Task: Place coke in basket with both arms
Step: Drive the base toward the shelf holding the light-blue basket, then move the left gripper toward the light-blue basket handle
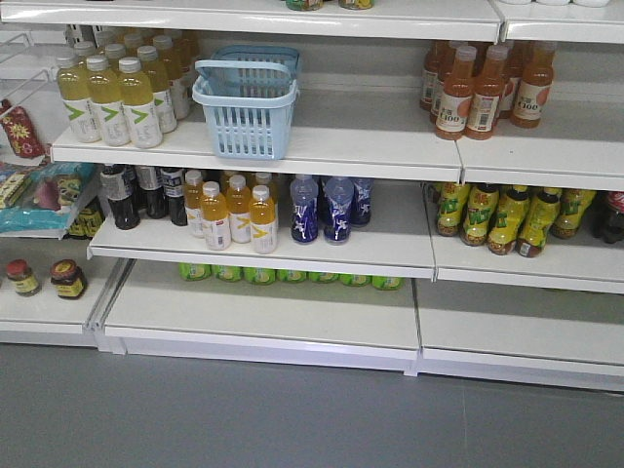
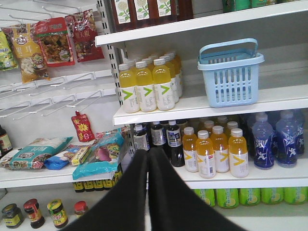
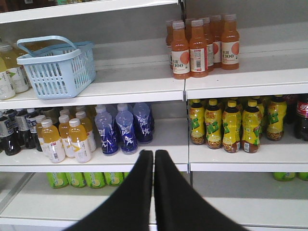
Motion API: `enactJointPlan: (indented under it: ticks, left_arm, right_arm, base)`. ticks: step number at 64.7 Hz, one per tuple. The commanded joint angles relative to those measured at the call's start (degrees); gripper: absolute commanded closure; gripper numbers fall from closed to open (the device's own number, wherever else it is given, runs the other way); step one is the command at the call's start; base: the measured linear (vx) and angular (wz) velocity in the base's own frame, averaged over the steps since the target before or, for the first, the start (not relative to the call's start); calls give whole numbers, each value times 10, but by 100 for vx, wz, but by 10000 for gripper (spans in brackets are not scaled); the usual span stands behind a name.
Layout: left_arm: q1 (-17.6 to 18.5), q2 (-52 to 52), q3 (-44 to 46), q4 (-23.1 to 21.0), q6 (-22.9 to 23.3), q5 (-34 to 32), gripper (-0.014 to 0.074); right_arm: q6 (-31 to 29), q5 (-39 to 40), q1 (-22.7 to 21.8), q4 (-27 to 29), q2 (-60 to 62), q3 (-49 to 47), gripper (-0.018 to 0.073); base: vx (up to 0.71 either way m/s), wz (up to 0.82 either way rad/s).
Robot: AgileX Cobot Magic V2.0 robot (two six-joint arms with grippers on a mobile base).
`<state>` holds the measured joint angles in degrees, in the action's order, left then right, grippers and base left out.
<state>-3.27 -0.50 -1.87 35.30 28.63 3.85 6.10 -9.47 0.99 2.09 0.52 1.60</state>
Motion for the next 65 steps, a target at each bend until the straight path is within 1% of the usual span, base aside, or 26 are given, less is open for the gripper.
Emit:
enactJointPlan:
  ticks: [1,65]
  left_arm:
    - [3,-10,-4,-1,1,-33,603]
    - [3,-10,-4,-1,1,-33,603]
  right_arm:
    - [-3,41,-3,-2,11,8,564]
    - [-3,41,-3,-2,11,8,564]
  base:
    - [18,4]
    - [18,-1]
